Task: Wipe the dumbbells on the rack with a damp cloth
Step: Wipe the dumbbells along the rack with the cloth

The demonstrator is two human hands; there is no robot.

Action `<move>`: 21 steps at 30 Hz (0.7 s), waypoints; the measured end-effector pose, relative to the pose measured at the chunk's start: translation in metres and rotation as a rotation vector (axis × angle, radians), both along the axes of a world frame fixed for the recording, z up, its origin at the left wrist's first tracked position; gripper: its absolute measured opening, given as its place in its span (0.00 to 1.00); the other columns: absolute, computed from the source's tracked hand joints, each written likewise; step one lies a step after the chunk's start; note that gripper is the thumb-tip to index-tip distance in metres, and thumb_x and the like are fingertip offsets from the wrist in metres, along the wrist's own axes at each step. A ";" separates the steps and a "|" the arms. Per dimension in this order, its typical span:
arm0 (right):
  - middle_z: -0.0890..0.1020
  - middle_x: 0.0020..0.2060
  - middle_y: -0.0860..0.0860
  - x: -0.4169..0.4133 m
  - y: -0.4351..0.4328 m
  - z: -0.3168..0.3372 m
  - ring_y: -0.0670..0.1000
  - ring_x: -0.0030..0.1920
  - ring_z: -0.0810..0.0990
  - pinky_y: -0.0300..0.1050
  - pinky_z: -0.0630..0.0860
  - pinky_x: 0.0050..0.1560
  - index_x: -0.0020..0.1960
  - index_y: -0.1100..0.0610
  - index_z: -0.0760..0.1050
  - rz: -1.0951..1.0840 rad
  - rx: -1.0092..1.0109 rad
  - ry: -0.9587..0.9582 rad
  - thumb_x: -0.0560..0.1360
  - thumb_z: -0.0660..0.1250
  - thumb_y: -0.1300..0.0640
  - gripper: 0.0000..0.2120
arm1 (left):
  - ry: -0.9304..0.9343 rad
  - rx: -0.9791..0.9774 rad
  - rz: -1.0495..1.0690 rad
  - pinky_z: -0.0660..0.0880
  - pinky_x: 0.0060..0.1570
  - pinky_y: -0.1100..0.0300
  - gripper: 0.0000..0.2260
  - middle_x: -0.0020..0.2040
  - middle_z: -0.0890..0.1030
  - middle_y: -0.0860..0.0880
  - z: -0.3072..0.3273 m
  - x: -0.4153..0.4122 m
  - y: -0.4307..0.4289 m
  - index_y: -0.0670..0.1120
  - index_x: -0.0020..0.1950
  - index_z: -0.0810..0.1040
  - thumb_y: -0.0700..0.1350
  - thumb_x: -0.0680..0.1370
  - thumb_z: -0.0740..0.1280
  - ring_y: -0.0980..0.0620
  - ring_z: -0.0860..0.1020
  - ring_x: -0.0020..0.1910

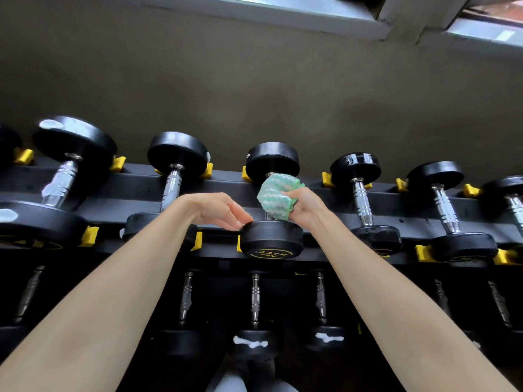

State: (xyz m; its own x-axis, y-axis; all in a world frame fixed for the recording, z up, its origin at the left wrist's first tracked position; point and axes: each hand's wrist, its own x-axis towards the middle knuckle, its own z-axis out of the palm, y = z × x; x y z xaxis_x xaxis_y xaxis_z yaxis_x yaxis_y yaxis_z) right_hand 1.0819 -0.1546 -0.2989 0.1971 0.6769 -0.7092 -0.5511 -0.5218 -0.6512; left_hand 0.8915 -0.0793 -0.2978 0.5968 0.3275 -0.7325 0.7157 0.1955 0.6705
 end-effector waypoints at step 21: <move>0.78 0.51 0.59 0.021 -0.028 0.003 0.57 0.52 0.78 0.60 0.70 0.58 0.55 0.62 0.72 -0.234 0.328 0.353 0.79 0.51 0.71 0.13 | -0.318 -0.108 0.238 0.76 0.53 0.58 0.08 0.47 0.82 0.45 0.004 0.054 -0.017 0.43 0.54 0.77 0.43 0.76 0.68 0.50 0.80 0.47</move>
